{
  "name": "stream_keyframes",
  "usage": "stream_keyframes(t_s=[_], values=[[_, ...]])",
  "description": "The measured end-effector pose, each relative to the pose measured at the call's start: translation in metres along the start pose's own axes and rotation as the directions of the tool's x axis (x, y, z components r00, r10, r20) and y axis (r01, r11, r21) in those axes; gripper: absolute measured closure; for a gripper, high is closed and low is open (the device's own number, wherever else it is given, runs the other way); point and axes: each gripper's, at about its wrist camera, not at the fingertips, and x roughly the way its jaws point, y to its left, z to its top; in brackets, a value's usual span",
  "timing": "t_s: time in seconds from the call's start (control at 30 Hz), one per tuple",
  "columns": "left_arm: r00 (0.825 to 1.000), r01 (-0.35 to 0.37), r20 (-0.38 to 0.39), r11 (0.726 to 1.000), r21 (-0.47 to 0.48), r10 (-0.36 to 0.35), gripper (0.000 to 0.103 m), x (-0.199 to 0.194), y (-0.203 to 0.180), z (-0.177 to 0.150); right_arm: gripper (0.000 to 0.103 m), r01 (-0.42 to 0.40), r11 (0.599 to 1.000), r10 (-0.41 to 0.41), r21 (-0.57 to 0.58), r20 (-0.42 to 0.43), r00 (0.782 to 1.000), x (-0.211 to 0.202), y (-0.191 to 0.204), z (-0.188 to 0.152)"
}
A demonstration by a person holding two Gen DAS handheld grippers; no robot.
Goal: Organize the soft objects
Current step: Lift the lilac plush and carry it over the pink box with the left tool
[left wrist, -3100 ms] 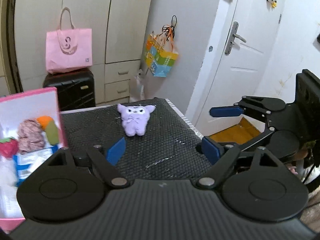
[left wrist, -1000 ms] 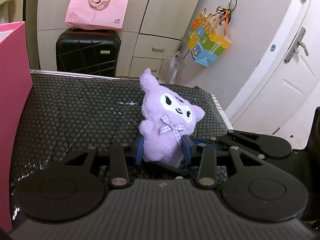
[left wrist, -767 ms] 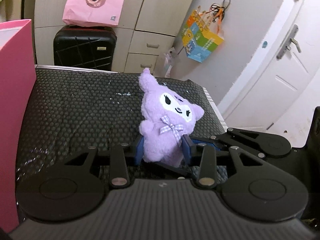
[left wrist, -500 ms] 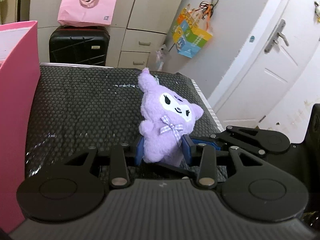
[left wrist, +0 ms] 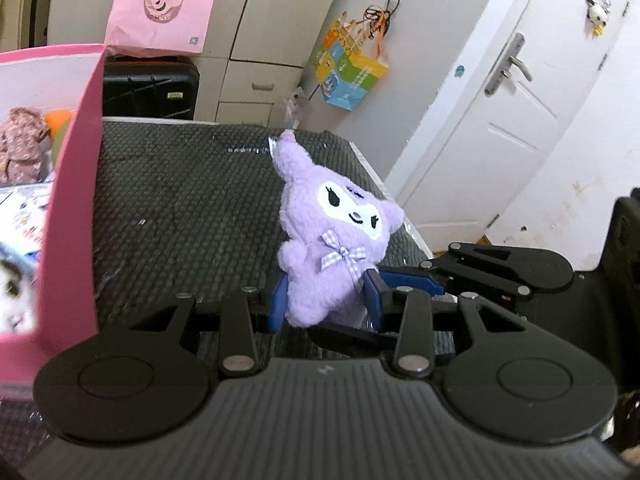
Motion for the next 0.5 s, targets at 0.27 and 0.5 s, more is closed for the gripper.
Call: stream_keyframes(t_s=[0.27, 0.5], values=[[0.998, 0.000, -0.066, 1.000, -0.001, 0.000, 0.065, -0.037, 0.012, -0.020, 0.053, -0.064, 0.998, 0.064, 0.000, -0.056, 0.996, -0.007, 0.037, 0.004], [0.991, 0.003, -0.135, 1.000, -0.025, -0.006, 0.065, -0.073, 0.022, -0.032, 0.054, -0.123, 0.989, 0.116, -0.081, -0.081, 0.990, -0.020, 0.073, 0.011]])
